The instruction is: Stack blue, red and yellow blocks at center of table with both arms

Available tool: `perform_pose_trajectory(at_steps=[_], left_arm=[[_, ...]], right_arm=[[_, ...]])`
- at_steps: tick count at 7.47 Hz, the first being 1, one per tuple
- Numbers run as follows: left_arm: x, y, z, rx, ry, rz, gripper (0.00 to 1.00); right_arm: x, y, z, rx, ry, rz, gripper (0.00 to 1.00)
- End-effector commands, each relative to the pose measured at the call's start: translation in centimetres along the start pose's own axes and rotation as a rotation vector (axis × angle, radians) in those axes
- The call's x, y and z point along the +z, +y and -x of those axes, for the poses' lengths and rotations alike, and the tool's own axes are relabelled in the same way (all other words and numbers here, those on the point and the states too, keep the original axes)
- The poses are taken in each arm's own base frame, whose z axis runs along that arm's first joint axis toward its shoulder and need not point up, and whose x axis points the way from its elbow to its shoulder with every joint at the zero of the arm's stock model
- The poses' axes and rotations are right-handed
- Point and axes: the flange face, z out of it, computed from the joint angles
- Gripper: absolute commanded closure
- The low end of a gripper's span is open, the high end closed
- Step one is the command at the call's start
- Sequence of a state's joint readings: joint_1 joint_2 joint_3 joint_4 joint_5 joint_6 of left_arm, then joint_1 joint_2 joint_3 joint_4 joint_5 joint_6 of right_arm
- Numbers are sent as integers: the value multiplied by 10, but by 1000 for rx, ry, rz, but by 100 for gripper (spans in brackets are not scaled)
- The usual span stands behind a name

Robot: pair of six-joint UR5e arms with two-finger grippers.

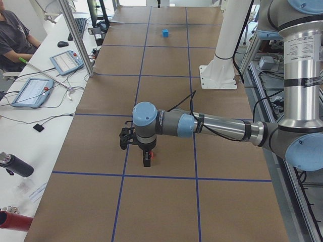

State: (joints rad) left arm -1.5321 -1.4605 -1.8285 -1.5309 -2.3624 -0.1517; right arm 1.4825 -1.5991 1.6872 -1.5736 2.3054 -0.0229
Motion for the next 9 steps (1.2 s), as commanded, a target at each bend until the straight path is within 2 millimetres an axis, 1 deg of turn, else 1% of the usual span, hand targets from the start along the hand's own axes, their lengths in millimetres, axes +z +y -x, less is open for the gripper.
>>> perform_pose_trajectory(at_steps=[1,3,4,5,6,7,8,9], left_arm=[[0,-1,0,-2,0,-1,0],[-1,2,-1,-6,2,-1,0],[-2,7,-1,-4,0,-2,0],[-7,11,-6,5,2,-11,0],[-6,15,-5,4,1,-9,0],[-7,17,-6,5,2,-10,0],[-7,18,-5,4,1,-9,0],[-8,18,-6,4,2,-10,0]], right_arm=[[0,-1,1,-1,-3,-1,0],[2,-1,4,-5,-30,2,0],[10,-2,13,-18,-53,19,0],[13,-4,26,-40,-72,26,0],[25,-8,56,-110,-103,35,0],[37,-6,75,-174,-121,13,0],[57,3,95,-158,-125,8,0],[76,10,122,-97,-145,-8,0]])
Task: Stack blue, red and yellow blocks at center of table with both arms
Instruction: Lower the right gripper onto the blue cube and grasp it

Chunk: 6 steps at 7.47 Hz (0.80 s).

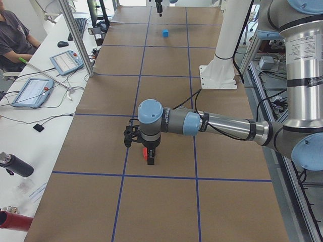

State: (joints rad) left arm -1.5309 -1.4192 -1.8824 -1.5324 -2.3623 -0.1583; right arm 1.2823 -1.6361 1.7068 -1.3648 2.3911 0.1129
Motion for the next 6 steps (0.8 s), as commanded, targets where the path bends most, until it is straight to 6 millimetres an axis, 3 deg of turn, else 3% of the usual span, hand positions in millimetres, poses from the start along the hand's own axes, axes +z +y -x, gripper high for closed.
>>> perform_pose_trajectory(at_steps=[1,3,4,6], left_arm=[[-1,0,-1,1,0,-2,0],[0,0,0,1,0,-1,0],[0,0,0,0,0,-1,0],[0,1,0,1,0,-1,0]], right_arm=[[46,15,59,52,-67,-52,0],[80,27,91,180,-71,-26,1],[95,28,97,156,-8,-39,2],[97,32,91,152,14,-42,4]])
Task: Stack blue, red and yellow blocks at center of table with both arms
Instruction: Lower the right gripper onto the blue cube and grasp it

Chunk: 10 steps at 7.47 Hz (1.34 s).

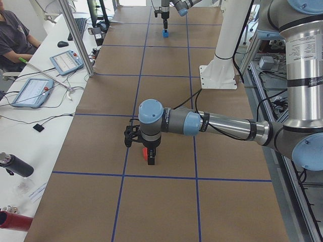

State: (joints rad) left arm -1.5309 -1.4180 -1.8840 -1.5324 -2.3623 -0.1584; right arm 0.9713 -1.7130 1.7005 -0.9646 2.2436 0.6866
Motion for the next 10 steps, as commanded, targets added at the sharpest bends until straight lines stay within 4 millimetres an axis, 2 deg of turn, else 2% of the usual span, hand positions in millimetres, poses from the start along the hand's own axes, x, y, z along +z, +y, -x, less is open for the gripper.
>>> perform_pose_trajectory(at_steps=[1,3,4,5,6,7,8,9,10], left_arm=[[0,0,0,-1,0,0,0],[-2,0,-2,3,1,-4,0],[-2,0,-2,3,1,-4,0],[-2,0,-2,3,1,-4,0],[-2,0,-2,3,1,-4,0],[-1,0,-1,2,0,-3,0],[-2,0,-2,3,1,-4,0],[-2,0,-2,3,1,-4,0],[-8,0,-8,16,4,-16,0]], right_arm=[[5,4,-3,-2,20,1,7],[21,7,6,-60,19,32,15],[26,6,2,-125,24,40,17],[26,7,1,-142,25,41,29],[26,7,1,-145,25,41,80],[26,4,4,-154,23,39,100],[24,2,4,-153,21,35,100],[13,-22,22,-160,1,0,100],[2,-52,55,-150,0,-7,100]])
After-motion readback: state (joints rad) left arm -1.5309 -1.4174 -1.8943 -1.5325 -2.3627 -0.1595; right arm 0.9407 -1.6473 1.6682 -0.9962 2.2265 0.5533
